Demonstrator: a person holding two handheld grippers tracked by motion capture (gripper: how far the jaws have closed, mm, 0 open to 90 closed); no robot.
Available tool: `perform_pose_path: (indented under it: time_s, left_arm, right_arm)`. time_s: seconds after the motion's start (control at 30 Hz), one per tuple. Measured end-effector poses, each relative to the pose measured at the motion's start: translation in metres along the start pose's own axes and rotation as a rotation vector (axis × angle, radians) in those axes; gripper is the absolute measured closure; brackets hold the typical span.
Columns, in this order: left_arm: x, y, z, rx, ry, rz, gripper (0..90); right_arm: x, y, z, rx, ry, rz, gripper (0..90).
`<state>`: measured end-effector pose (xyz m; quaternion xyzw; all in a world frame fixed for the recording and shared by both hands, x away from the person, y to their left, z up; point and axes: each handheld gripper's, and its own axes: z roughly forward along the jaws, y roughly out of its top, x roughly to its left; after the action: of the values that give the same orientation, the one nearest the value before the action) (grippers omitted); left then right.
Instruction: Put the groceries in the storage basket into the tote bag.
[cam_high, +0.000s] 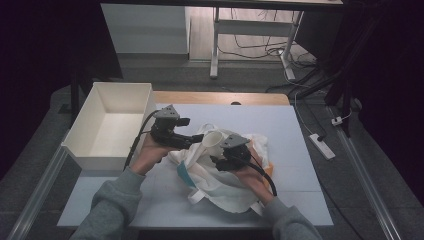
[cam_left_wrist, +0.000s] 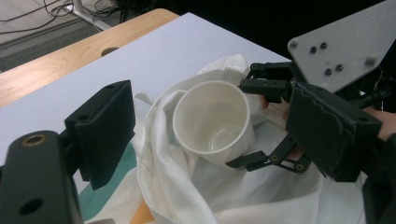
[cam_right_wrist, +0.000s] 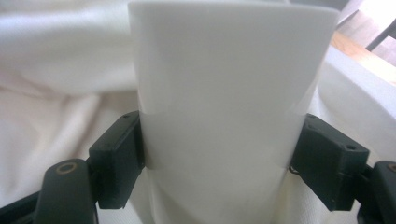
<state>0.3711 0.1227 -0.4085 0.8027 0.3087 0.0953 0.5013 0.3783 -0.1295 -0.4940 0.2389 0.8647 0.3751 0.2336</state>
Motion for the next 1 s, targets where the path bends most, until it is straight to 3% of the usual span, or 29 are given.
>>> perform_pose_path:
  time_s: [0.1,0.2,0.47,0.63,1.0]
  left_arm:
    - [-0.001,0.000,0.000,0.001,0.001,0.001,16.4]
    - [-0.002,0.000,-0.002,-0.003,-0.001,0.005,16.4]
    - [0.000,-0.001,-0.005,-0.007,0.003,-0.001,16.6]
    - [0.000,-0.001,-0.007,-0.016,0.002,-0.002,16.9]
    - [-0.001,-0.001,-0.005,-0.010,0.002,0.000,16.9]
  right_arm:
    - [0.002,-0.002,0.002,0.037,-0.004,-0.015,22.5]
    - [0.000,-0.004,0.002,0.039,-0.006,-0.013,22.6]
    - [-0.011,-0.009,-0.007,0.067,0.017,0.061,22.7]
    - [-0.008,-0.015,-0.016,0.088,0.006,0.063,22.8]
    - [-0.005,-0.017,-0.015,0.061,-0.008,0.067,23.2]
